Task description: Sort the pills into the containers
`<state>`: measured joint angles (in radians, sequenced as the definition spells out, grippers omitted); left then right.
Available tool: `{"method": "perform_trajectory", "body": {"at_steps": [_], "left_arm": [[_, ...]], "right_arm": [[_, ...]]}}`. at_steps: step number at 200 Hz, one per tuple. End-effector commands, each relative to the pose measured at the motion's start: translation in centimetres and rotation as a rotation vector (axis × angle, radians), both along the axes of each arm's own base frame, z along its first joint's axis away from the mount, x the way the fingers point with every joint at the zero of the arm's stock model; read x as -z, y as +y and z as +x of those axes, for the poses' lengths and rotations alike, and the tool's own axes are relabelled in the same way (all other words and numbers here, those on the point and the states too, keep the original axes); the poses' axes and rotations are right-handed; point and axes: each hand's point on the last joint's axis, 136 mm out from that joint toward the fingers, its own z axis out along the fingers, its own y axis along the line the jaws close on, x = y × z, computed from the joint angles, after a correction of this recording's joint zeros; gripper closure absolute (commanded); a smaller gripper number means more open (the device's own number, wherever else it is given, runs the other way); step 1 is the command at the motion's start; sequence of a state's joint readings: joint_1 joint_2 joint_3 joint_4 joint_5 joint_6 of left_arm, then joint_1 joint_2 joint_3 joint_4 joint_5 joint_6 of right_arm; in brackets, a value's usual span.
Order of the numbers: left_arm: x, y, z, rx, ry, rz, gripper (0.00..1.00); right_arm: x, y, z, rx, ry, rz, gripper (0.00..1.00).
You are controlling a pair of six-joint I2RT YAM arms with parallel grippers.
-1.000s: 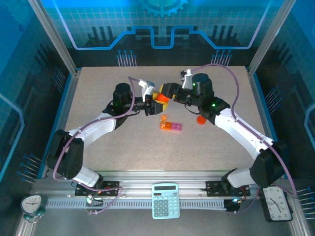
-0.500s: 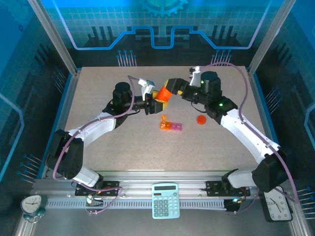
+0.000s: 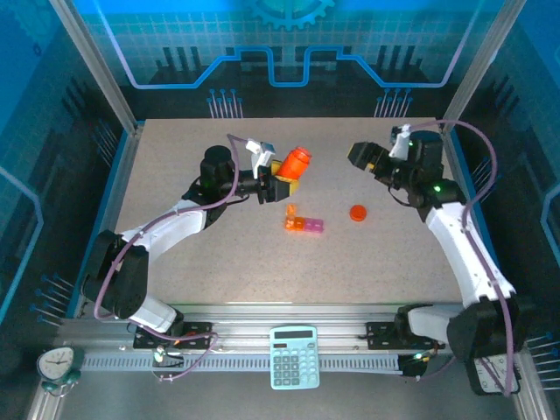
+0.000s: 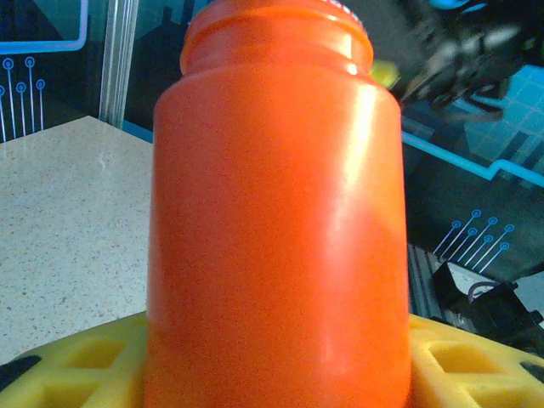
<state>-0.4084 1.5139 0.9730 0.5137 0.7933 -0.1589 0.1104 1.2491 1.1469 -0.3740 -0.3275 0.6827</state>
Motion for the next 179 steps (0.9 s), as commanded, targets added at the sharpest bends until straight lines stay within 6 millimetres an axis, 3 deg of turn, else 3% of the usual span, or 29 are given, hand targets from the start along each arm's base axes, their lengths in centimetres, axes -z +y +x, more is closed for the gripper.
{"method": "perform_trajectory", "body": {"at_steps": [1,27,82,135,179], "left_arm": [[-2.0,0.0,0.4,0.001,-0.080,-0.025,0.91],[-1.9,0.0,0.4,0.000,-0.086,-0.023,0.91],[-1.8,-0.2,0.6,0.010,-0.090,-0.020,0.91],[-1.6,-0.2,0.6,0.014,-0.089,-0.013,0.91],[-1.4,-0.2,0.6,0.013,-0.086,-0.012,0.92]], "right_arm": [[7.5,-1.8,-1.4,-0.028,0.232,-0.196,0.14],[11.7,-3.2,-0.9,-0.018,0.349,-0.355,0.16],[18.3,-3.8,-0.4,-0.092,0.555,-0.616,0.15],[21.9,-3.8,0.3,-0.120,0.643,-0.656,0.20],[23.4,-3.4,0.5,-0.146,0.667,-0.670,0.26]]}}
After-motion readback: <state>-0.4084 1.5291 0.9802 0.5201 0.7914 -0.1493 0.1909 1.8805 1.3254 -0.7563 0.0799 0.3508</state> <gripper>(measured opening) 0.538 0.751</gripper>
